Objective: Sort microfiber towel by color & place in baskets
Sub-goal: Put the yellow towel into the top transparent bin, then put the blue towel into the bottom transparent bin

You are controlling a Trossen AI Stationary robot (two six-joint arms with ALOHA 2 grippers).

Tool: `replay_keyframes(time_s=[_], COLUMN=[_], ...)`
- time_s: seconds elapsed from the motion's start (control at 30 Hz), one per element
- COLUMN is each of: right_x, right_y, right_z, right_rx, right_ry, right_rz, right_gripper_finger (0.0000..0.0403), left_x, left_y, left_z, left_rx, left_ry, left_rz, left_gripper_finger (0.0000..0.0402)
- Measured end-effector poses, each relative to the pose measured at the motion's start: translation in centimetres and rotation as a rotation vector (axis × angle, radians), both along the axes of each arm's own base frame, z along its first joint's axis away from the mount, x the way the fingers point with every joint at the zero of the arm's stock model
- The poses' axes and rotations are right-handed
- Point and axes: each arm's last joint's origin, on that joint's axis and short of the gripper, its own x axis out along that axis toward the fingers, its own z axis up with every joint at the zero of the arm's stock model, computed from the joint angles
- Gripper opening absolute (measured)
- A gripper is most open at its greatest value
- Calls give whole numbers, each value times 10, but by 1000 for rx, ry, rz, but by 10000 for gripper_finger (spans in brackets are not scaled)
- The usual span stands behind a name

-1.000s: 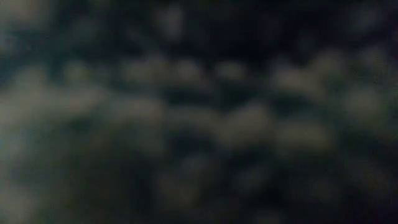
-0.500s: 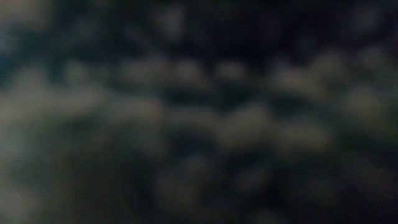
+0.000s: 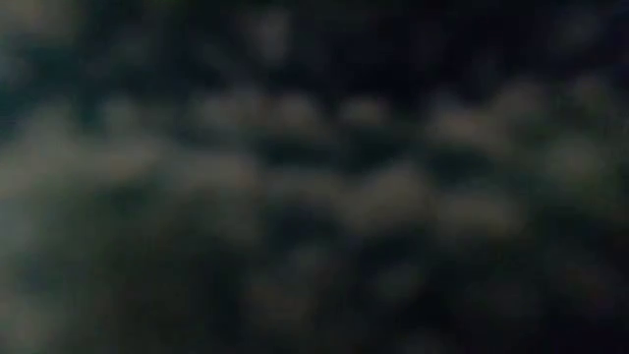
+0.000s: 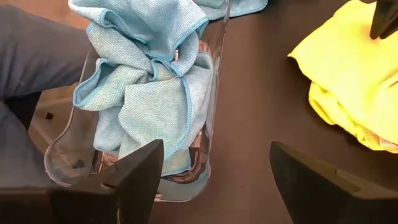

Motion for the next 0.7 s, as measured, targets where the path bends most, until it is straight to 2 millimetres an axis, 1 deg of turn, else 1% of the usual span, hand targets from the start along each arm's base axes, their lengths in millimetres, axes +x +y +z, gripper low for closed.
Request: replay_keyframes(time_s=[0.1,0.17,0.27,0.33,0.43,0.53,0.6,0.7], right_x=[0,-1,-2,-3,-5,-6,-6,-6], right_y=[1,2,3,5,8,9,10,9], right_z=[0,0,0,0,0,0,0,0], right_rx=[-2,1,-7,-7,-7,-15,-22,-46], right_ry=[-3,-2,-9,-10,-10,-11,-12,-20], right_rz=[-2,-3,-7,-6,5,21,32,48], right_gripper_finger=[285,285,285,285,285,285,285,285], left_x=[0,0,-2,-9,-21,-36,-47,-62], left_y=[-2,-4,-11,-19,-35,-57,-72,-95], left_z=[0,0,0,2,7,20,30,46], left_rx=[1,0,-33,-71,-132,-208,-254,-293], left_ry=[-1,1,30,78,155,190,201,176], left_rz=[-6,-14,-47,-75,-110,-144,-157,-162], left_gripper_finger=[53,61,84,106,143,177,193,206])
